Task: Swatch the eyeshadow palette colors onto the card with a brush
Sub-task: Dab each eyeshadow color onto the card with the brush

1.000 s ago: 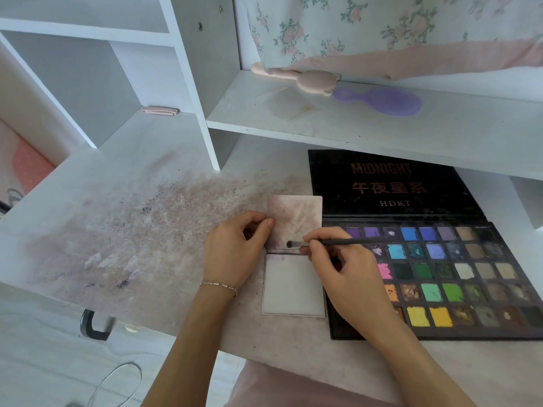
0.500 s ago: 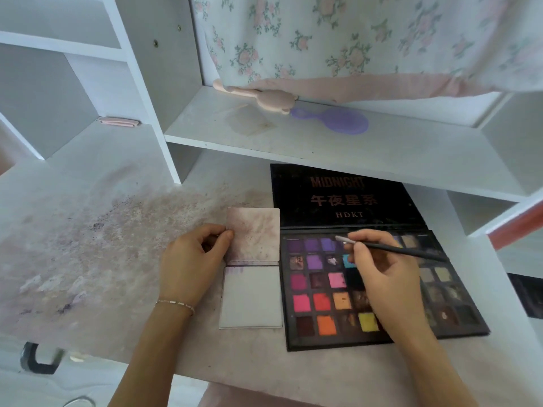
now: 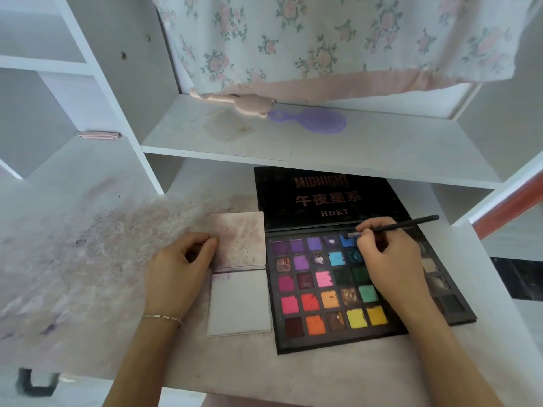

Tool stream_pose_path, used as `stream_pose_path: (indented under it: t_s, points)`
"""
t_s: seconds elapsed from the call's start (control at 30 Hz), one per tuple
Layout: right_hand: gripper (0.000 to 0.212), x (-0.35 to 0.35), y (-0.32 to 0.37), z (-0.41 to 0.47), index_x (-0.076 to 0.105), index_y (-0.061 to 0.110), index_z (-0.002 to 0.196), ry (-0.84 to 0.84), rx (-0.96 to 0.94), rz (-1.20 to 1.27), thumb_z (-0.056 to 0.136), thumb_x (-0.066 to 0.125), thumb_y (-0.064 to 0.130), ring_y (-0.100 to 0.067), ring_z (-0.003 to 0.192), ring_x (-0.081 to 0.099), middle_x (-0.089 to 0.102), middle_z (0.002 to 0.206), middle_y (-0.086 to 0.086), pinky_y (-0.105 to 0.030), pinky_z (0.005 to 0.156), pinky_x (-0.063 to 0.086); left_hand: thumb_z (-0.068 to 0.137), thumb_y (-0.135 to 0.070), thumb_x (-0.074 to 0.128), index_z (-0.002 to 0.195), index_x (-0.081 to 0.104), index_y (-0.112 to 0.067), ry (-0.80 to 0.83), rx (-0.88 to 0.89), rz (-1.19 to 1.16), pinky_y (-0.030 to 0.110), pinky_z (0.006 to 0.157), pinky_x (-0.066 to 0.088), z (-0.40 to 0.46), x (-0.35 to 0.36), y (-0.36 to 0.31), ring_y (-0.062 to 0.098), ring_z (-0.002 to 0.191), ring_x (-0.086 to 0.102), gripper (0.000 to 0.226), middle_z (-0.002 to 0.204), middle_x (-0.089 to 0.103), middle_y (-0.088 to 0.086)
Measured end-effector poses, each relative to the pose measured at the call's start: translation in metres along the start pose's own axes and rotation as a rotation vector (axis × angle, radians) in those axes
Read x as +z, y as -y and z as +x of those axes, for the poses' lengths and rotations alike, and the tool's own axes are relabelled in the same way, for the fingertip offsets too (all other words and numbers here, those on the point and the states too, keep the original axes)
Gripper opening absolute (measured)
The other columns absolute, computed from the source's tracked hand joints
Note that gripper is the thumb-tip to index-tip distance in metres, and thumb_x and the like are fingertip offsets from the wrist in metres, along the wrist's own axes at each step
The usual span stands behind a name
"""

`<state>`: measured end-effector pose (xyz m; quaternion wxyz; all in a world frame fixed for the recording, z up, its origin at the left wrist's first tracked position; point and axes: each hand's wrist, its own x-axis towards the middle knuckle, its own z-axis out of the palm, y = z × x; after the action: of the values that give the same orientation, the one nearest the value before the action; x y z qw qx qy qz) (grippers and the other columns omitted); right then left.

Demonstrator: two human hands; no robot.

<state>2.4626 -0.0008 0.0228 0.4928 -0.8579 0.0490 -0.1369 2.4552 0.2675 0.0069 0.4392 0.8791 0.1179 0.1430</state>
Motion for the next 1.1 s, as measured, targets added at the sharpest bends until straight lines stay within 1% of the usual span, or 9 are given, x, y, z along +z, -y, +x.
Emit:
stream_pose_path:
  t_s: [0.1,0.27,0.4,0.53,0.73,0.9,0.97,1.03,1.1]
  points:
    - [0.028,0.0013,-0.0026,0.0002,0.047,0.033,0.075,0.0,-0.023,-0.047,0.088,0.051,0.009,0.023,0.077,0.05,0.057,0.073,0.013,-0.002,0.049,0.04,0.082,-0.022,0.064,0.077,0.068,-0.028,0.005,-0.003,-0.012,0.026,0.069,0.042,-0.0002,-0.0002,-0.0003,0.013,0.075,0.061,0.008,0.075,0.067,-0.008]
    - [0.029,0.0009,-0.0053,0.0004,0.045,0.036,0.074,-0.028,-0.057,-0.129,0.087,0.051,0.011,0.019,0.078,0.052,0.056,0.073,0.016,-0.008,0.048,0.042,0.081,-0.022,0.065,0.075,0.064,-0.033,-0.002,0.004,-0.011,0.022,0.064,0.041,-0.0002,-0.0003,-0.0007,0.009,0.073,0.06,0.012,0.072,0.064,-0.012]
    - [0.03,0.002,-0.0048,-0.0004,0.045,0.036,0.075,0.0,-0.078,-0.112,0.087,0.052,0.009,0.022,0.079,0.05,0.056,0.074,0.016,-0.002,0.054,0.042,0.081,-0.022,0.065,0.076,0.066,-0.03,-0.007,0.0,-0.012,0.017,0.065,0.041,0.0,0.0001,0.0001,0.009,0.072,0.06,0.01,0.071,0.064,-0.013]
    - [0.028,0.001,-0.0054,-0.0006,0.046,0.033,0.078,-0.027,-0.087,-0.11,0.088,0.052,0.007,0.022,0.079,0.05,0.055,0.073,0.016,0.0,0.055,0.04,0.081,-0.022,0.065,0.078,0.068,-0.027,-0.004,0.006,-0.017,0.018,0.064,0.041,-0.0001,0.0001,0.0006,0.009,0.072,0.06,0.007,0.071,0.065,-0.011]
    - [0.032,0.0019,-0.0047,-0.0011,0.045,0.035,0.075,0.003,-0.076,-0.095,0.088,0.051,0.007,0.024,0.079,0.049,0.055,0.074,0.016,0.0,0.054,0.04,0.081,-0.022,0.065,0.077,0.068,-0.026,-0.013,0.01,-0.01,0.017,0.064,0.042,-0.0001,0.0002,0.0012,0.008,0.07,0.059,0.007,0.07,0.064,-0.011]
    - [0.03,0.0012,-0.005,-0.0012,0.045,0.036,0.077,0.015,-0.075,-0.088,0.088,0.051,0.008,0.023,0.079,0.05,0.056,0.075,0.015,-0.001,0.053,0.041,0.081,-0.022,0.066,0.075,0.066,-0.03,-0.02,0.01,-0.018,0.017,0.064,0.042,0.0002,0.0007,0.0011,0.003,0.069,0.057,0.01,0.068,0.061,-0.016]
    - [0.027,0.0007,-0.0047,-0.0016,0.047,0.033,0.079,0.004,-0.071,-0.094,0.088,0.051,0.008,0.022,0.078,0.05,0.056,0.074,0.014,-0.001,0.053,0.041,0.081,-0.022,0.065,0.076,0.067,-0.029,-0.019,0.01,-0.022,0.017,0.064,0.042,0.0003,0.0008,0.0016,0.004,0.069,0.057,0.008,0.068,0.062,-0.015]
    - [0.019,-0.0004,-0.0029,-0.002,0.05,0.025,0.082,-0.026,-0.07,-0.09,0.088,0.051,0.007,0.02,0.077,0.052,0.056,0.074,0.014,-0.001,0.053,0.041,0.081,-0.022,0.065,0.076,0.066,-0.03,-0.018,0.014,-0.02,0.02,0.064,0.043,0.0002,0.0005,0.0019,0.007,0.069,0.058,0.009,0.069,0.063,-0.013]
    - [0.023,-0.0008,0.0011,-0.0035,0.049,0.027,0.081,-0.036,-0.081,-0.076,0.088,0.051,0.006,0.017,0.077,0.053,0.055,0.074,0.016,-0.002,0.054,0.041,0.081,-0.023,0.065,0.076,0.066,-0.031,-0.019,0.016,-0.014,0.024,0.066,0.043,0.0,0.0003,0.0019,0.01,0.07,0.059,0.01,0.07,0.064,-0.011]
